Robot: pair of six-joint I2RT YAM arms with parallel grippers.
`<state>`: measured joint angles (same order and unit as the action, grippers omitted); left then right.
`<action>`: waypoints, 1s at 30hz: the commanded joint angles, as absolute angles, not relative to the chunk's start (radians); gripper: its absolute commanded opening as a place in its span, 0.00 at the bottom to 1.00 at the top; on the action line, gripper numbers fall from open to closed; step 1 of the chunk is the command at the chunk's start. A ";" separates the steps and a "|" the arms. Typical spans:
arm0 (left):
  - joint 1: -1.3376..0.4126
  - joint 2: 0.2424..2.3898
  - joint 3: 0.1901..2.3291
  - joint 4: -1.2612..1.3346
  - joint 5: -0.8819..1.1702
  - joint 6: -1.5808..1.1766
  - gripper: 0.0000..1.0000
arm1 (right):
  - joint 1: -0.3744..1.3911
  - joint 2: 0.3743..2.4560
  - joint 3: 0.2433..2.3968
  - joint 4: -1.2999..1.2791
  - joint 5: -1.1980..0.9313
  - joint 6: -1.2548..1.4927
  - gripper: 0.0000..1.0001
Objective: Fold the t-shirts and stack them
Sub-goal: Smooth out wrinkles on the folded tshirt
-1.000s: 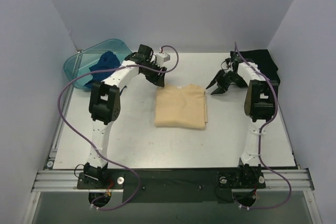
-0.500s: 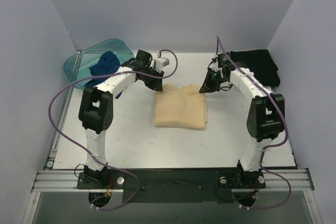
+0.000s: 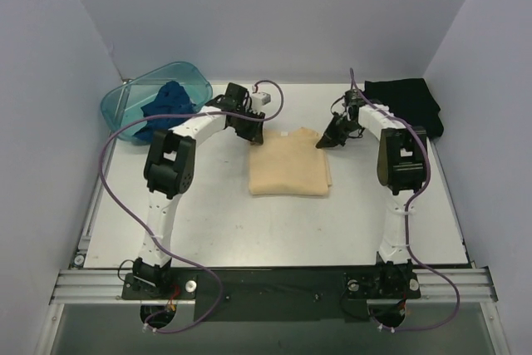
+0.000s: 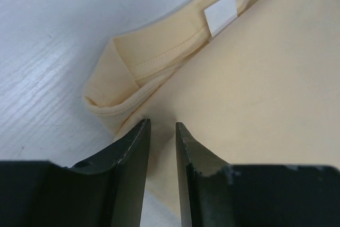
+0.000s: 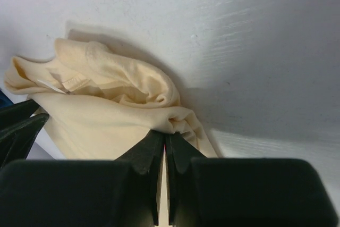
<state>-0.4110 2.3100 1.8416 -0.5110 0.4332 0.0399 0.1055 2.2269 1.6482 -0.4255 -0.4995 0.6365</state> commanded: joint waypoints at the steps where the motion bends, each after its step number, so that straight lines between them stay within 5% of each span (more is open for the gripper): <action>1: -0.396 2.309 1.885 -0.462 0.385 -0.021 0.38 | 0.089 2.260 1.660 -0.437 -0.463 0.675 0.00; 5: -0.371 2.243 1.867 -0.439 0.397 -0.052 0.46 | 0.090 2.209 1.687 -0.437 -0.476 0.623 0.02; 12: -0.314 2.174 1.809 -0.413 0.402 -0.083 0.59 | 0.086 2.088 1.729 -0.449 -0.348 0.532 0.34; 21: -0.328 2.204 1.752 -0.411 0.468 -0.130 0.63 | 0.087 2.154 1.732 -0.523 -0.413 0.517 0.44; 25: -0.324 2.135 1.678 -0.416 0.457 -0.166 0.65 | 0.095 2.056 1.628 -0.537 -0.407 0.437 0.57; 30: -0.331 2.001 1.523 -0.396 0.422 -0.253 0.68 | 0.104 1.980 1.464 -0.558 -0.429 0.376 0.63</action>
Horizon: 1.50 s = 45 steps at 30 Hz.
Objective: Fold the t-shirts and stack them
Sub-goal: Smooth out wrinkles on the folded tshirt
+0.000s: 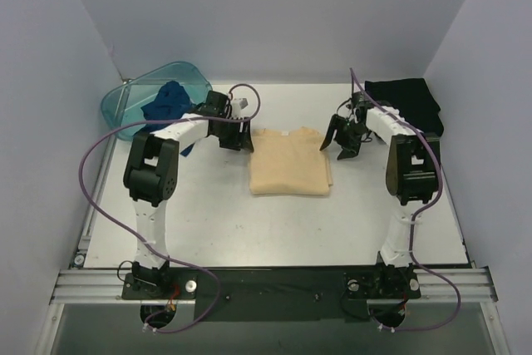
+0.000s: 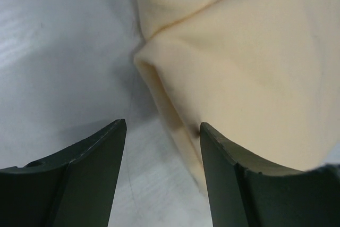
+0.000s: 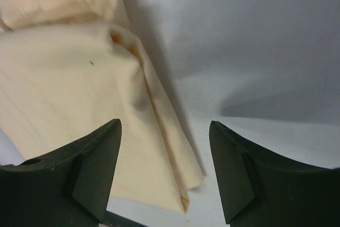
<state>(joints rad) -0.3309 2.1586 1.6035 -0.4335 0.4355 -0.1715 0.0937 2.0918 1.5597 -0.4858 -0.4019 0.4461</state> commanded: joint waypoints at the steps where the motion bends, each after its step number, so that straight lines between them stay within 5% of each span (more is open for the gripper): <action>1: -0.334 1.981 1.472 -0.379 0.422 -0.276 0.70 | 0.104 1.982 1.427 -0.557 -0.431 0.374 0.63; 4: -0.385 1.907 1.427 -0.402 0.368 -0.262 0.70 | 0.118 1.982 1.393 -0.557 -0.430 0.380 0.64; 8: -0.442 1.875 1.518 -0.512 0.400 -0.209 0.54 | 0.161 1.849 1.371 -0.567 -0.330 0.374 0.57; 9: -0.449 1.871 1.532 -0.540 0.420 -0.209 0.44 | 0.173 1.824 1.373 -0.572 -0.293 0.374 0.54; 13: -0.518 1.868 1.493 -0.493 0.538 -0.228 0.18 | 0.222 1.681 1.342 -0.581 -0.215 0.414 0.34; 17: -0.572 1.900 1.373 -0.347 0.578 -0.284 0.16 | 0.303 1.631 1.240 -0.481 -0.341 0.507 0.00; 23: -0.572 1.965 1.345 -0.339 0.526 -0.243 0.16 | 0.333 1.759 1.082 -0.218 -0.632 0.636 0.00; 31: -0.482 1.944 1.221 -0.471 0.476 -0.095 0.14 | 0.169 1.806 0.928 -0.259 -0.565 0.592 0.00; 39: -0.442 1.873 1.333 -0.601 0.521 0.040 0.16 | 0.195 1.707 1.049 -0.443 -0.500 0.502 0.00; 45: -0.575 1.858 1.439 -0.566 0.713 -0.073 0.17 | 0.346 1.732 1.256 -0.408 -0.612 0.587 0.00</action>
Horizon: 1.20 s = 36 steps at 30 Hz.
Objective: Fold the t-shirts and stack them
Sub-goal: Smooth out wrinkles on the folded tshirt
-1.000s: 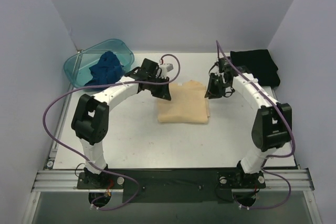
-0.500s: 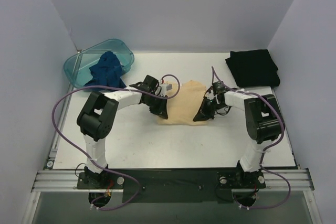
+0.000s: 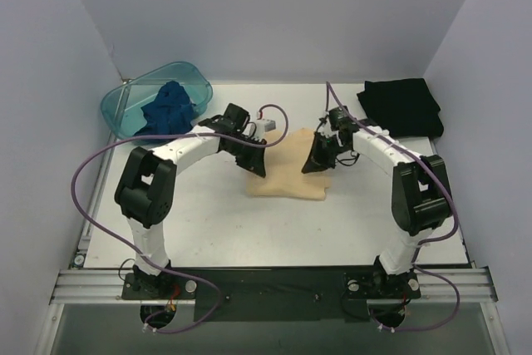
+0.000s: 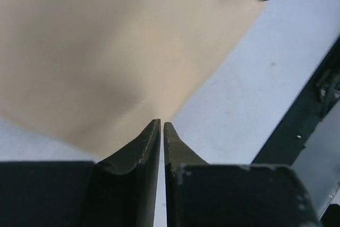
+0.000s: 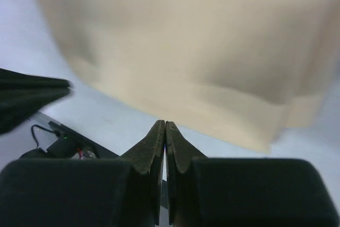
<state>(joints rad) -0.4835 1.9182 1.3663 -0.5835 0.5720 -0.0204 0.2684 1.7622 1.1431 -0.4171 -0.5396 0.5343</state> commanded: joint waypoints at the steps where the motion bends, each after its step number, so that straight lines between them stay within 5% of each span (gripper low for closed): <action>1: -0.575 1.862 1.424 -0.545 0.750 -0.102 0.17 | 0.359 1.749 1.262 -0.332 -0.639 0.612 0.00; 15: -0.365 1.732 1.267 -0.525 0.565 -0.135 0.17 | 0.453 2.069 1.078 0.003 -0.721 0.838 0.00; 27: -0.411 1.732 1.319 -0.538 0.566 -0.126 0.17 | 0.503 1.858 1.312 -0.314 -0.673 0.669 0.00; 36: -0.426 1.740 1.316 -0.542 0.563 -0.124 0.17 | 0.509 1.882 1.077 -0.166 -0.667 0.738 0.00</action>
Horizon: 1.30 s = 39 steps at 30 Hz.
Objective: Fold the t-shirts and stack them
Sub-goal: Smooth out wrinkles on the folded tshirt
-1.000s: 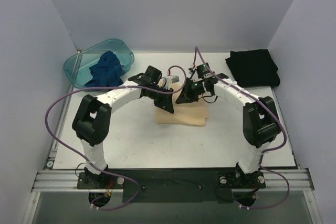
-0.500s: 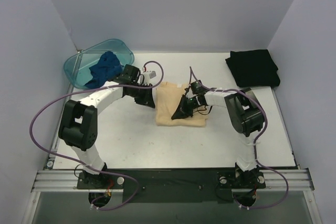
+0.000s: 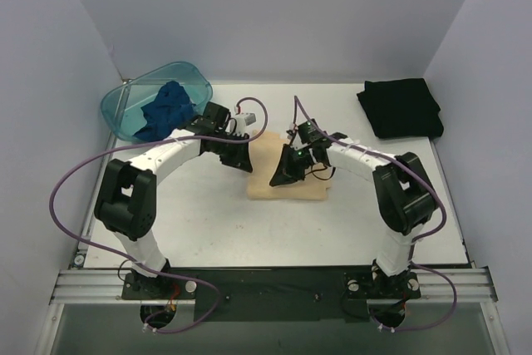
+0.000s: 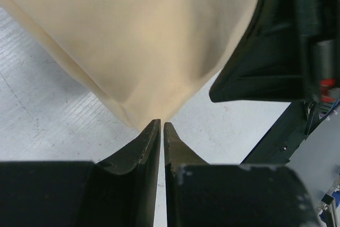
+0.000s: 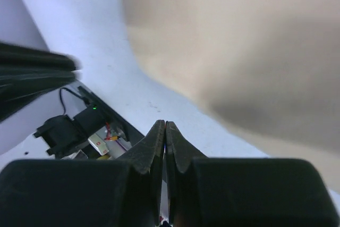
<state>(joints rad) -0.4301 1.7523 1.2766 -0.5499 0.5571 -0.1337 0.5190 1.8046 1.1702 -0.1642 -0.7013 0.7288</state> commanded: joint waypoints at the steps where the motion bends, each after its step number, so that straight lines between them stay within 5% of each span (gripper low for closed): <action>1: -0.426 1.740 1.316 -0.540 0.566 -0.124 0.18 | 0.506 1.922 1.059 -0.154 -0.661 0.738 0.00; 12: -0.426 1.732 1.318 -0.546 0.543 -0.104 0.18 | 0.491 1.862 1.282 -0.294 -0.700 0.677 0.03; 14: -0.428 1.736 1.325 -0.543 0.534 -0.104 0.20 | 0.474 1.793 1.321 -0.346 -0.654 0.650 0.32; 18: -0.423 1.759 1.351 -0.529 0.491 -0.135 0.37 | 0.353 1.707 1.344 -0.492 -0.472 0.551 0.70; 22: -0.419 1.792 1.382 -0.492 0.405 -0.222 0.63 | 0.270 1.747 1.385 -0.639 -0.237 0.392 0.91; 25: -0.419 1.842 1.404 -0.462 0.370 -0.313 0.77 | 0.236 1.830 1.431 -0.686 -0.190 0.324 0.93; 31: -0.420 1.936 1.404 -0.420 0.368 -0.376 0.81 | 0.218 2.028 1.500 -0.686 -0.240 0.313 0.94; 38: -0.422 2.028 1.413 -0.396 0.379 -0.397 0.64 | 0.219 2.149 1.520 -0.632 -0.432 0.363 0.84; 39: -0.420 2.043 1.414 -0.396 0.379 -0.399 0.55 | 0.221 2.161 1.520 -0.615 -0.474 0.370 0.80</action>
<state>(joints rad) -0.4229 2.0041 1.3754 -0.4446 0.3740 -0.3683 0.2096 2.0895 1.5208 -0.6342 -0.3164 0.3462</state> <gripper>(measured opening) 0.657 0.854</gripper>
